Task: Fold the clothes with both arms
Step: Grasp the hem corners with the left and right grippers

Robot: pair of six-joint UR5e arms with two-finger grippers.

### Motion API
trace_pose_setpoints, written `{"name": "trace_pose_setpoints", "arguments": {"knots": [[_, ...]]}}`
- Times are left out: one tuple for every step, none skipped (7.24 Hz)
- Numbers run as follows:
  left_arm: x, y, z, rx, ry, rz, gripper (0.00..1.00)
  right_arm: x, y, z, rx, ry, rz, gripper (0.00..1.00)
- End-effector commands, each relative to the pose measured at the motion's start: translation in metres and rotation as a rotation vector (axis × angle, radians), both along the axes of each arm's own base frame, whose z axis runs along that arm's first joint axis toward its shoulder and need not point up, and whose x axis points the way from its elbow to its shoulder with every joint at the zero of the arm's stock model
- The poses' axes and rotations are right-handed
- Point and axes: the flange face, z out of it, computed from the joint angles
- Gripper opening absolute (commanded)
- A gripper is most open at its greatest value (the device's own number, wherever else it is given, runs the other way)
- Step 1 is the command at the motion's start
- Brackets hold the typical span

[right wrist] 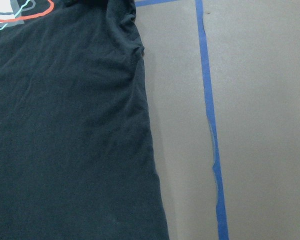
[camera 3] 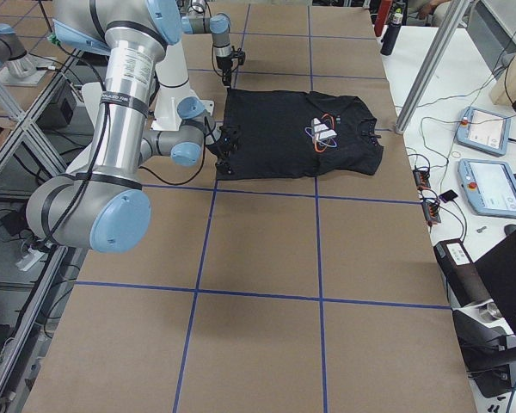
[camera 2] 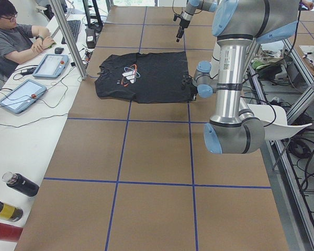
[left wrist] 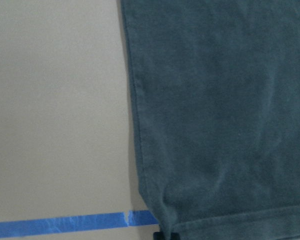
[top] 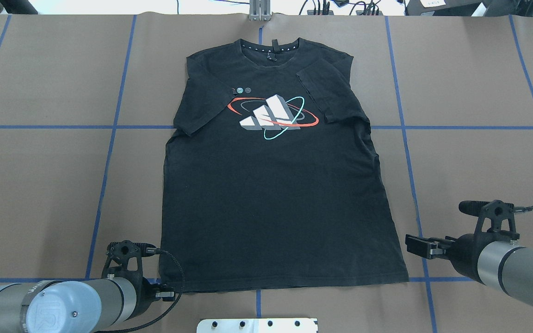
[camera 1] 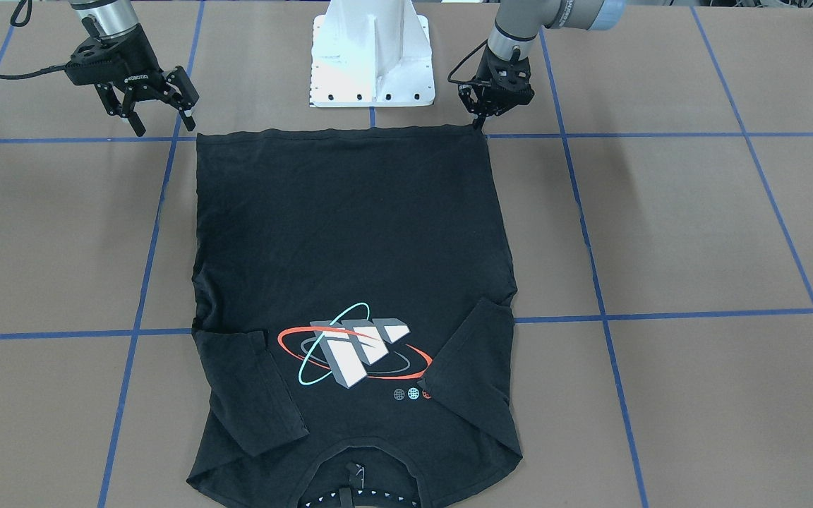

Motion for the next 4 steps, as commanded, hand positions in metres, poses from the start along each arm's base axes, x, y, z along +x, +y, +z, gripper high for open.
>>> {"name": "trace_pose_setpoints", "arguments": {"knots": [[-0.001, 0.0, -0.001, 0.001, 0.003, -0.001, 0.0, -0.024, 0.018, 0.019, 0.008, 0.013, 0.053, 0.99], [-0.001, -0.001, -0.001, 0.006, 0.003, -0.005, 0.0, -0.037, 0.025, 0.024, 0.007, 0.016, 0.038, 0.99], [-0.001, -0.001, -0.001, 0.006, 0.001, -0.006, 0.0, -0.044, 0.034, 0.034, 0.001, 0.008, 0.035, 0.97], [-0.002, -0.001, 0.0, 0.007, -0.001, -0.008, 0.0, -0.058, 0.042, 0.047, 0.03, -0.013, 0.043, 0.89]]}}
